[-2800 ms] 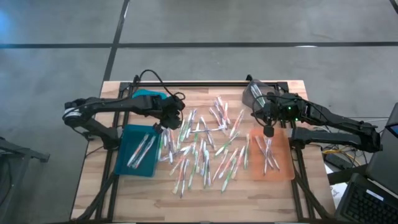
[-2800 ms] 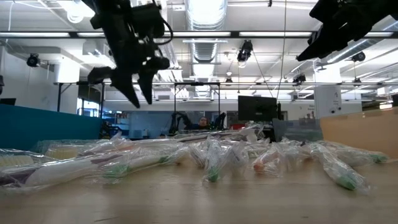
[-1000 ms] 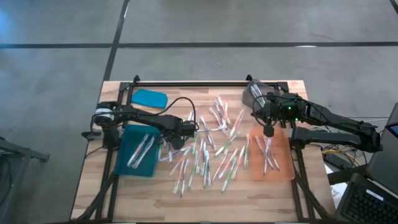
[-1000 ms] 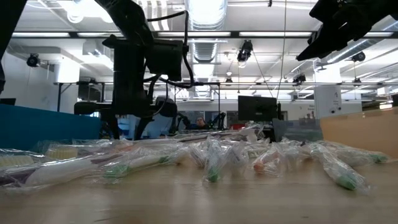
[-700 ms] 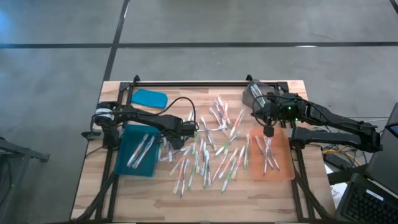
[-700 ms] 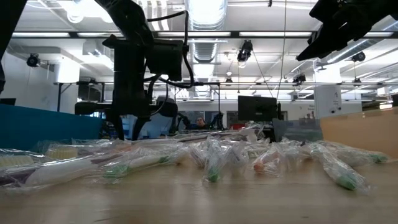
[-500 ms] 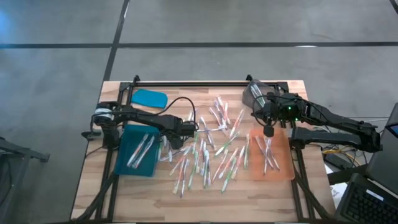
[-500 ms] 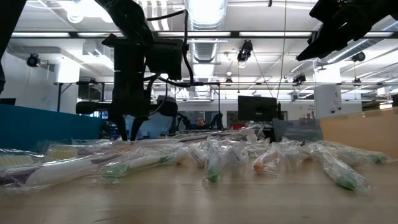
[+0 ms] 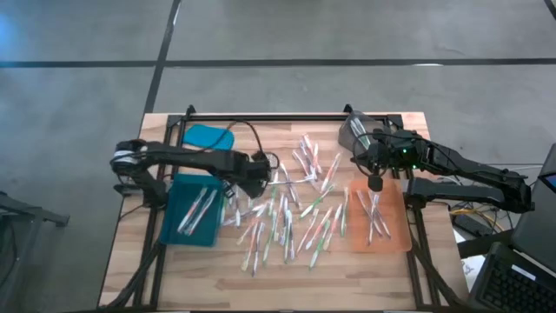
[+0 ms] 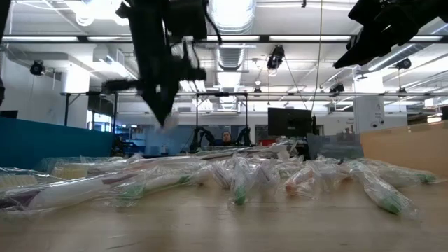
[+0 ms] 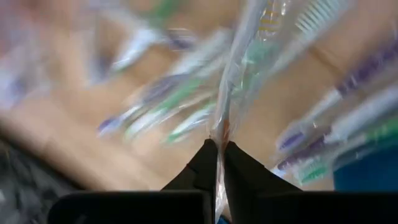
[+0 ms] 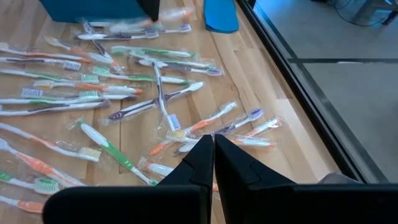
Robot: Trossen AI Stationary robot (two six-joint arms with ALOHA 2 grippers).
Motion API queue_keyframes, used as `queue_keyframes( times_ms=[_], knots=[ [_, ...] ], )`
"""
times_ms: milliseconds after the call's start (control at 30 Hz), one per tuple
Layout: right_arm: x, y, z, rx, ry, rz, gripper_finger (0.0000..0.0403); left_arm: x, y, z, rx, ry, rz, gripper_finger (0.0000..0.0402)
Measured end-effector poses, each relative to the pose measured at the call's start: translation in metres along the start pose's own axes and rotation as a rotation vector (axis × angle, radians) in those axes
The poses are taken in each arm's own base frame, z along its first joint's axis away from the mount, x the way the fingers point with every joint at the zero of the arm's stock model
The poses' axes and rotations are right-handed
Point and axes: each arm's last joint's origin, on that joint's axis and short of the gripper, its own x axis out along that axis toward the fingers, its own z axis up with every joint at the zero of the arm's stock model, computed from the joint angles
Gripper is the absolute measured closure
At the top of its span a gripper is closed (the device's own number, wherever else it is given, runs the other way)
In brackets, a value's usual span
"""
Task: Pick & Place Toothbrushes
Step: Put the orange toothbrush into the blue bin
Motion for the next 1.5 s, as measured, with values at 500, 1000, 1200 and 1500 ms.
queue_keyframes(
  times_ms=[500, 1000, 1200, 1500],
  knots=[
    [0.0, 0.0, 0.0, 0.0, 0.0, 0.0, 0.0394, -0.103, -0.035, -0.034, -1.484, -0.135, -0.021, 0.0394],
    [0.0, 0.0, 0.0, 0.0, 0.0, 0.0, 0.0394, -0.129, -0.104, -0.022, -1.923, 0.076, -0.157, 0.0401],
    [0.0, 0.0, 0.0, 0.0, 0.0, 0.0, 0.0394, -0.123, -0.118, -0.024, -1.976, 0.204, -0.148, 0.0401],
    [0.0, 0.0, 0.0, 0.0, 0.0, 0.0, 0.0394, -0.094, -0.14, -0.03, -1.994, 0.409, -0.158, 0.0401]
  ],
)
